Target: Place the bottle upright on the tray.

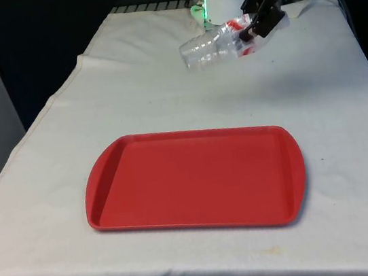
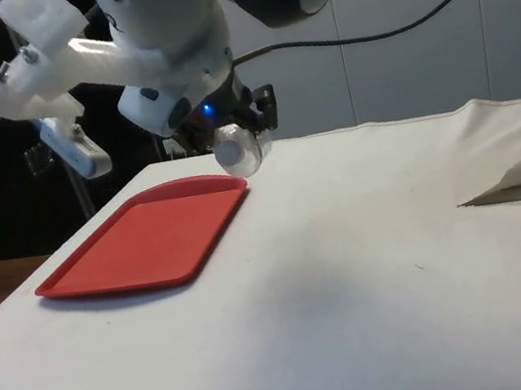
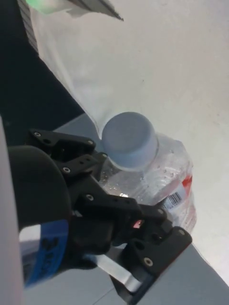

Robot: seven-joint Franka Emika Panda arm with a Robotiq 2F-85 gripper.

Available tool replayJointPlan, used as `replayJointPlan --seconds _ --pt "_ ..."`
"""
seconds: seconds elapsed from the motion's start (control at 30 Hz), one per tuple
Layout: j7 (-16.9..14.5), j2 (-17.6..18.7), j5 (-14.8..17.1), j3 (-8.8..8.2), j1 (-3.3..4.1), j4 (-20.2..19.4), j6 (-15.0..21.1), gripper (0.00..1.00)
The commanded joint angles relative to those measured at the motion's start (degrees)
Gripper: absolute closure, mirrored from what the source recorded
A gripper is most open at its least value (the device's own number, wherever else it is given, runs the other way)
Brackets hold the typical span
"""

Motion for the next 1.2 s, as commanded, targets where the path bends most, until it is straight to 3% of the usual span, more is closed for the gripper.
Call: replayJointPlan --seconds 0.0,0.17,0.3,0.33,0.53,0.6,0.8,0.83,1.17 --pt "-0.3 0.0 0.4 -0.06 0.0 0.2 0.0 0.67" --pt "-2.9 -0.3 3.2 -0.4 -0.29 1.1 0.6 0.67" --pt "-3.2 -0.1 3.8 -0.63 0.0 1.8 0.0 0.67" --pt "-4.2 -0.3 4.8 -0.63 -0.29 1.9 0.5 0.67" --pt "-5.7 -0.1 6.5 -1.15 0.0 3.1 0.0 0.67" --pt "-6.8 -0.2 7.7 -1.15 -0.29 3.3 0.4 0.67" --pt "-9.0 -0.2 10.5 -1.66 -0.23 4.5 0.4 0.67" --pt "-8.3 -0.1 9.7 -1.72 0.0 4.5 0.0 0.67" --pt "-12.4 -0.2 14.7 -2.46 -0.23 6.3 0.2 0.67"
